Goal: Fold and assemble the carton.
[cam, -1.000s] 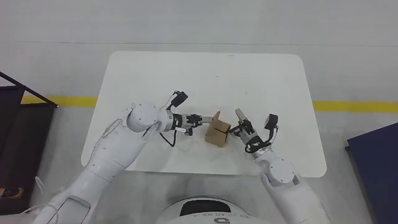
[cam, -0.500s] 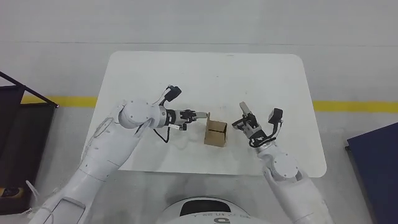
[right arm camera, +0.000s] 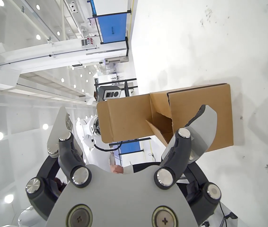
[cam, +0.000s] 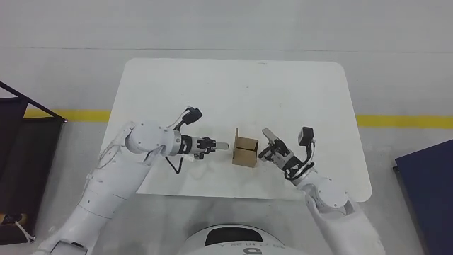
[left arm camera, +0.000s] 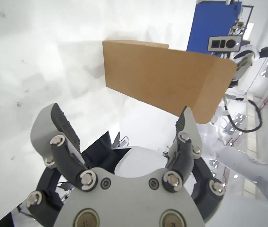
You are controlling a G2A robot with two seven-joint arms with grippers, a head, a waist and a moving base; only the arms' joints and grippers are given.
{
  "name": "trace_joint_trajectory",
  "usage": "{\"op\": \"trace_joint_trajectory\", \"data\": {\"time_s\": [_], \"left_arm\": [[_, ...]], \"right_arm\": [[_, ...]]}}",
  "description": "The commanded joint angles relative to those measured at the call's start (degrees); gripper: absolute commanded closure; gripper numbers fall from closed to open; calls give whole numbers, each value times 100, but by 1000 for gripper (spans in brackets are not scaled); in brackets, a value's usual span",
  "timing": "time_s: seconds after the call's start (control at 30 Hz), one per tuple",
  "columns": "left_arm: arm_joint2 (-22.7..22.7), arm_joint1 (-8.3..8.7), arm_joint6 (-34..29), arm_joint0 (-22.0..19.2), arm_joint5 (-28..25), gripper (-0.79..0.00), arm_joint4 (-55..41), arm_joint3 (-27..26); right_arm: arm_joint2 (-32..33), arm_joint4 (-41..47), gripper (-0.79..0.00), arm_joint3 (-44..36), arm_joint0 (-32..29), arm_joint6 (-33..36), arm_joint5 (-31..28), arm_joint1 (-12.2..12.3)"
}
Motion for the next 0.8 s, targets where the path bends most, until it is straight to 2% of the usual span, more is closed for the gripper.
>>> {"op": "trace_joint_trajectory", "data": {"time_s": [0.0,0.2,0.43,0.6,0.77], "left_arm": [[82,15,19,19,-75,-785,253,-19],[364,11,134,-131,-303,-785,764,210],[518,-53,253,-399,-238,-785,469,401],[242,-3,422,-346,-275,-785,301,571],[-372,57,911,-86,-317,-785,-473,638]], "right_arm": [[-48,19,-785,-20,-2,-17,-20,-5],[-203,31,-785,-33,77,-71,-48,-24],[-334,18,-785,-18,163,-80,-66,-35],[-286,69,-785,11,168,-112,-95,-27],[-264,101,-785,25,177,-117,-141,-21]]}}
